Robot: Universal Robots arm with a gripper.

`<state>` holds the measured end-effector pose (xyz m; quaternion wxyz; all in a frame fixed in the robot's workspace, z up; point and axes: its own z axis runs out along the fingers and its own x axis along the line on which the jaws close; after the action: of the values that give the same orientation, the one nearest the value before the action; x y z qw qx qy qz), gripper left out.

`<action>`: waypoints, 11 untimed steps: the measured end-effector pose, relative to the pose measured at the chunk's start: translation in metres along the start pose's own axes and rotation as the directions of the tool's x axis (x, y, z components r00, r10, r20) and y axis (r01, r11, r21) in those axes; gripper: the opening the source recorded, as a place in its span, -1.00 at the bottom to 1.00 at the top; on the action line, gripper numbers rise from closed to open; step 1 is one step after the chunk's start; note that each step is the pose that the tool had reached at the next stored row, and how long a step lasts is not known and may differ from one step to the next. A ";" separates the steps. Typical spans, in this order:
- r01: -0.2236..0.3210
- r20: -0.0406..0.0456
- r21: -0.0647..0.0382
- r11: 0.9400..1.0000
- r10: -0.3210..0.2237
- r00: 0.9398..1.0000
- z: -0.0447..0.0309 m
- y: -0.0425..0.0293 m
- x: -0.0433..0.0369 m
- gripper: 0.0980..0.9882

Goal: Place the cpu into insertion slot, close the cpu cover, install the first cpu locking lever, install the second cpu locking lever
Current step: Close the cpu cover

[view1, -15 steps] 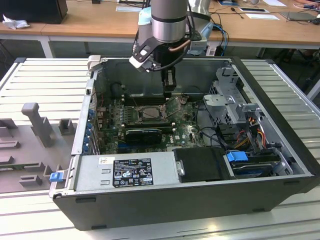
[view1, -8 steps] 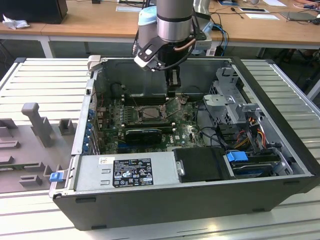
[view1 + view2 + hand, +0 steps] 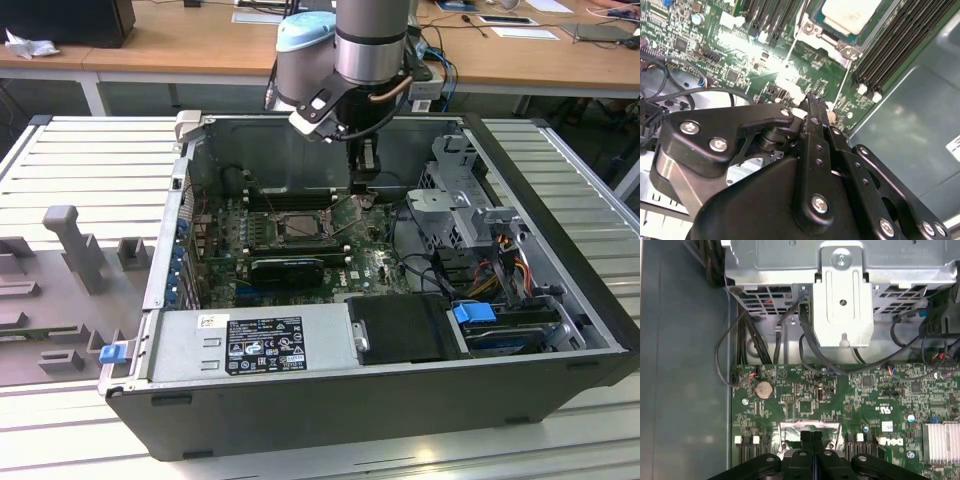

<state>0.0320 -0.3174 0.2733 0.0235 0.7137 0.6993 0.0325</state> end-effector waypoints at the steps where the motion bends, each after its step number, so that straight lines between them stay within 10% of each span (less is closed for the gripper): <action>1: 0.000 0.000 0.000 1.000 0.000 1.000 0.0001 0.0016 0.0000 -0.98; 11: 0.000 0.000 0.000 1.000 0.000 1.000 0.0050 0.0095 0.0001 -0.98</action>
<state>0.0418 -0.3174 0.2691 0.0233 0.7137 0.6993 0.0325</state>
